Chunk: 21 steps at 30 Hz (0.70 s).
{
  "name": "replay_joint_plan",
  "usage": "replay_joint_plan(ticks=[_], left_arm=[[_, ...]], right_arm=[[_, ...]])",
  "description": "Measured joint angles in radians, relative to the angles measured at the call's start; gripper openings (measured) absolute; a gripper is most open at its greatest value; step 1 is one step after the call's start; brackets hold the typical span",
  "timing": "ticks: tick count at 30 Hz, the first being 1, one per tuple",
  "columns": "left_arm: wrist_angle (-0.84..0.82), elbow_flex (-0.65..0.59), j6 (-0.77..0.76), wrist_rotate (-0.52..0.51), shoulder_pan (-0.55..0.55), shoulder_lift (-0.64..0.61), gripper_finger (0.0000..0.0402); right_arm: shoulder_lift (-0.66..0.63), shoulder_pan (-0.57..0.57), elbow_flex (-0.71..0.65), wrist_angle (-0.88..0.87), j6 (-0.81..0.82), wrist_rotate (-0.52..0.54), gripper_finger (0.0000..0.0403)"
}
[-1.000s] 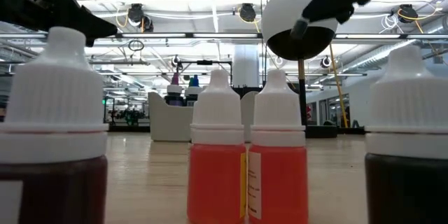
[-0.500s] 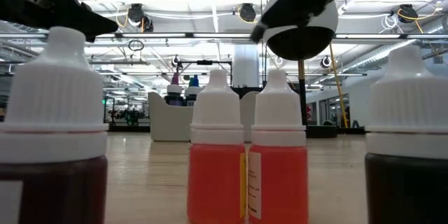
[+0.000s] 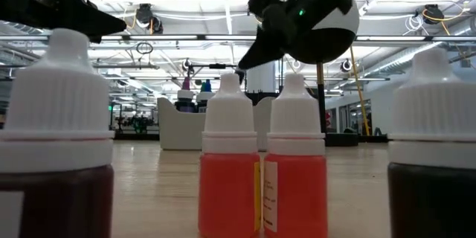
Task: Pick & Place food coloring
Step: Put the small blue food coloring bottle into the gray bin
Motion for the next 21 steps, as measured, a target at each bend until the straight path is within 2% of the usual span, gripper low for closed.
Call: replay_joint_plan(ticks=[8, 21], left_arm=[[-0.01, 0.0, -0.001, -0.018, 0.0, 0.0, 0.0047], [-0.005, 0.0, 0.03, -0.022, 0.0, 0.0, 0.0047]], right_arm=[[0.089, -0.062, 0.0, 0.025, -0.016, -0.001, 0.0047], [0.157, -0.072, 0.0, 0.068, -0.031, -0.001, 0.0048]])
